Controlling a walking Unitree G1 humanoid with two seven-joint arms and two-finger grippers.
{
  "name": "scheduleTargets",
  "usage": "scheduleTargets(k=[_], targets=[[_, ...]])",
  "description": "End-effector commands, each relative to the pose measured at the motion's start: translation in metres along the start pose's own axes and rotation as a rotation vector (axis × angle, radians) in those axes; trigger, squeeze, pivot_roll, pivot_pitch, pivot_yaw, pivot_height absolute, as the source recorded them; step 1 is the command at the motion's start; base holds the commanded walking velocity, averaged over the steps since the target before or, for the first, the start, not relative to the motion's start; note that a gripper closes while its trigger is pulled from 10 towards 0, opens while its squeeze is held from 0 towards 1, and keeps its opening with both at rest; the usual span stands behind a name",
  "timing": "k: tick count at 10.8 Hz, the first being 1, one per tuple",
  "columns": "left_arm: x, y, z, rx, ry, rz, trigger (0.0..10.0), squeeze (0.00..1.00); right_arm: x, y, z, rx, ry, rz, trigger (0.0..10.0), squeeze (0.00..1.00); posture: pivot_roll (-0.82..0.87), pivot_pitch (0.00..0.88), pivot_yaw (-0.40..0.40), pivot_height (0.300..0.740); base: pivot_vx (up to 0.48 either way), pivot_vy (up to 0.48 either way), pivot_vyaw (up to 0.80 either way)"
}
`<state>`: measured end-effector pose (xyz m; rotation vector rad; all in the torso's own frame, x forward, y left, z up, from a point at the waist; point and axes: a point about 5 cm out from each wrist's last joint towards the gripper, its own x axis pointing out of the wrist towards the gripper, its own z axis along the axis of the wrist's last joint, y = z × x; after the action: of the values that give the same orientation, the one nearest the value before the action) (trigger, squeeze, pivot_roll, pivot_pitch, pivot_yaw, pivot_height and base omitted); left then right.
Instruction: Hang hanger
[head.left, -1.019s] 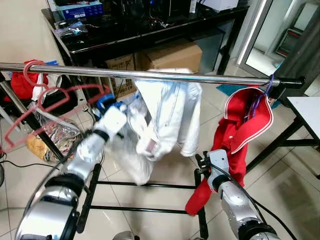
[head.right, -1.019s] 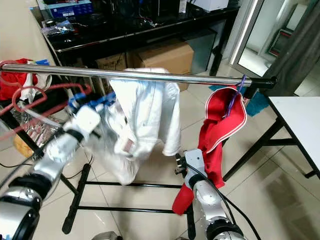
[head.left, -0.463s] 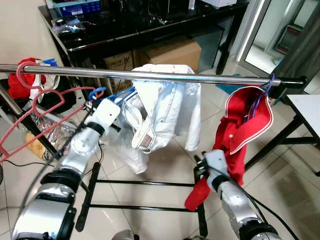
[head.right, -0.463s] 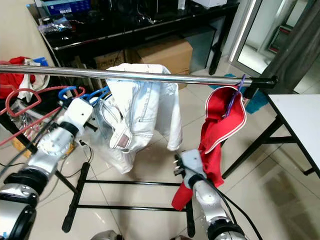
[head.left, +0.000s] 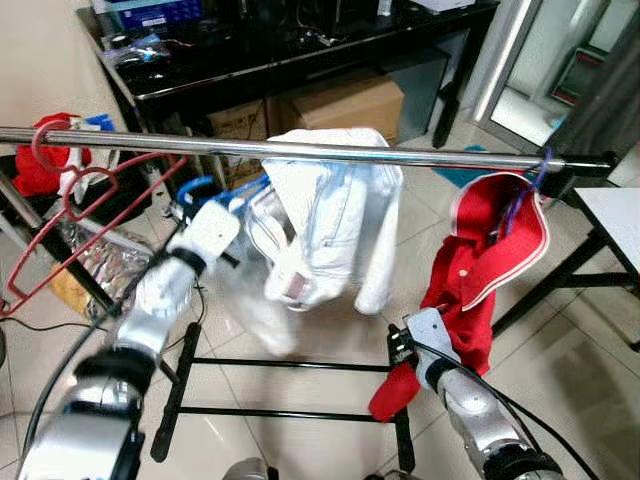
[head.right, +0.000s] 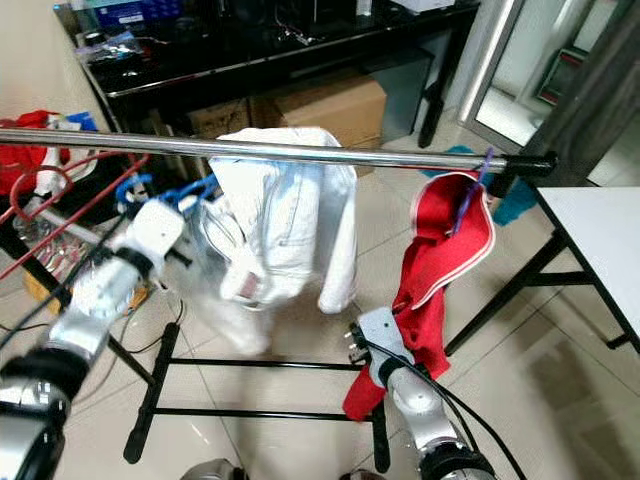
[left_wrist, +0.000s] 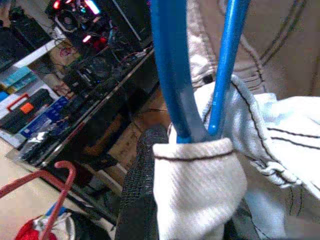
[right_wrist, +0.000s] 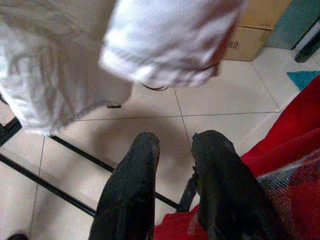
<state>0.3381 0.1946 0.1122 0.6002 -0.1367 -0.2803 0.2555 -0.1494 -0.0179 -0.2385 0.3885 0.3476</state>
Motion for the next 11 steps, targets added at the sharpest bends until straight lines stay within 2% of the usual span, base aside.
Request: scheduleTargets(k=[1, 6, 8, 9, 11], targets=[[0.005, 0.015, 0.019, -0.035, -0.096, 0.079, 10.0, 0.00, 0.000, -0.001, 0.002, -0.022, 0.002, 0.005, 10.0, 0.00, 0.08, 0.000, -0.013, 0.740, 0.000, 0.000, 0.00], [-0.013, 0.011, 0.006, -0.151, -0.042, 0.121, 10.0, 0.00, 0.000, 0.005, 0.007, -0.156, -0.019, 0.114, 10.0, 0.00, 0.12, 0.000, -0.030, 0.740, 0.000, 0.000, 0.00], [-0.023, 0.010, 0.003, -0.174, -0.019, 0.126, 10.0, 0.00, -0.008, -0.001, 0.005, -0.202, -0.027, 0.139, 10.0, 0.00, 0.12, 0.000, -0.034, 0.740, 0.000, 0.000, 0.00], [-0.027, 0.011, 0.002, -0.196, -0.011, 0.139, 10.0, 0.00, -0.016, -0.004, 0.004, -0.192, -0.054, 0.174, 10.0, 0.00, 0.13, 0.000, -0.037, 0.740, 0.000, 0.000, 0.00], [-0.031, 0.011, 0.001, -0.245, 0.008, 0.135, 10.0, 0.00, -0.033, -0.004, 0.017, -0.138, -0.163, 0.283, 10.0, 0.00, 0.13, 0.000, -0.039, 0.740, 0.000, 0.000, 0.00]])
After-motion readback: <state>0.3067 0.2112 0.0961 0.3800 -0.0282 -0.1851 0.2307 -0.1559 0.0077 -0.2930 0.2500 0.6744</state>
